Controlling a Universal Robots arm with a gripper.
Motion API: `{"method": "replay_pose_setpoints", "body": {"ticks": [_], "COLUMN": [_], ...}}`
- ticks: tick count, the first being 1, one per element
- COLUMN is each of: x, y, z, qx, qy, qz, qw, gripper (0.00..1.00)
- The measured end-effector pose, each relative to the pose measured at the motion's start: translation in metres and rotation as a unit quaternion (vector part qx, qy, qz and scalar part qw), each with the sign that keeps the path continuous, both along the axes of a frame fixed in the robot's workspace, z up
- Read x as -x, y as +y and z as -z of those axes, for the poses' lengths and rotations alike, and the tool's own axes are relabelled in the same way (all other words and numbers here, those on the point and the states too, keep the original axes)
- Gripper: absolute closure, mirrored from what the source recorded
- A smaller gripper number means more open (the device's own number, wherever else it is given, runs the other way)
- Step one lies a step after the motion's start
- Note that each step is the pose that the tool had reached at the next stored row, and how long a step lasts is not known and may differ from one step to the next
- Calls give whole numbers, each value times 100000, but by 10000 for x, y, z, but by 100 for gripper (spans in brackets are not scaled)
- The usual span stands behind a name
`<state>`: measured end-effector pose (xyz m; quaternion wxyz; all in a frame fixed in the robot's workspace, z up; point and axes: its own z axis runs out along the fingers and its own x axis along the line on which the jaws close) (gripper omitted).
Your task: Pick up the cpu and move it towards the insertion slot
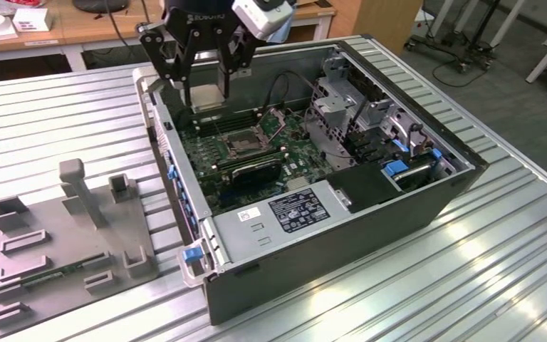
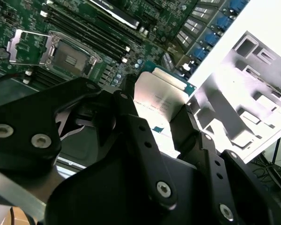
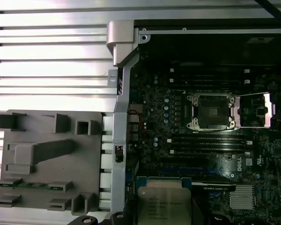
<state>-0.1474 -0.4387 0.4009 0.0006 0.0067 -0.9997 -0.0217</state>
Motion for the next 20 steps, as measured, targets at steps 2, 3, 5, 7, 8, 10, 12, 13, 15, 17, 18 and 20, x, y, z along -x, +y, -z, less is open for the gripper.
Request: {"method": "replay_pose_setpoints", "body": {"ticks": [2, 3, 5, 7, 8, 10, 12, 13, 15, 17, 18, 20], "x": [-30, -45, -74, -101, -113, -140, -159, -166, -172, -174, -174, -174], "y": [0, 0, 0, 0, 0, 0, -1, 0, -1, 0, 0, 0], "z": [1, 2, 2, 3, 3, 4, 5, 4, 5, 5, 5, 5], "qx": [-4, -4, 0, -3, -3, -3, -5, -1, -5, -1, -2, -5], "qy": [-4, -2, -1, -1, -1, -2, -2, 1, -3, -1, -1, -2], "qz": [2, 0, 0, -5, -2, -2, -4, -2, -1, 0, 0, 0], "qw": [100000, 100000, 100000, 100000, 100000, 100000, 100000, 100000, 100000, 100000, 100000, 100000], "gripper": [46, 46, 46, 46, 46, 46, 46, 46, 46, 46, 46, 46]}}
